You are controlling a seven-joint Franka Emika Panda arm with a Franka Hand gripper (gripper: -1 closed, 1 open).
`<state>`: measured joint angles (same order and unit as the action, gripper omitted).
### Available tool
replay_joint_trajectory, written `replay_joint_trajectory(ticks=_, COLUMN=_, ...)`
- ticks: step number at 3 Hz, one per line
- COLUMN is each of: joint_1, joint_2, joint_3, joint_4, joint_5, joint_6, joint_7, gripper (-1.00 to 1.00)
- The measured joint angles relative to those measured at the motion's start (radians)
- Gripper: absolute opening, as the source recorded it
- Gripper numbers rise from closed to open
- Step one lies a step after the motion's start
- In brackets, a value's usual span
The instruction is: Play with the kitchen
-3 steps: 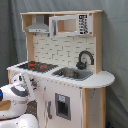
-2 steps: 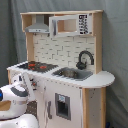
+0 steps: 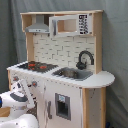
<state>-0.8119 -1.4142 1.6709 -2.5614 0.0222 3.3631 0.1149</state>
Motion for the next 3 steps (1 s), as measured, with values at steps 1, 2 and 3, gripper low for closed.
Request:
replay_joint_trajectory(ticks=1, joint_1=0.008, joint_2=-0.016, joint_3=-0.032, joint_4=0.010, joint_5=0.000, joint_6=0.003, joint_7=-0.102, gripper=1.00)
replay_joint_trajectory(ticks=2, joint_1=0.031, joint_2=-0.016, joint_3=-0.069, joint_4=0.012, joint_5=0.000, joint_6=0.003, joint_7=-0.206, gripper=1.00)
replay_joint_trajectory(ticks=3, joint_1=0.053, joint_2=-0.016, joint_3=-0.092, joint_4=0.011, joint_5=0.000, joint_6=-0.002, joint_7=-0.307, gripper=1.00)
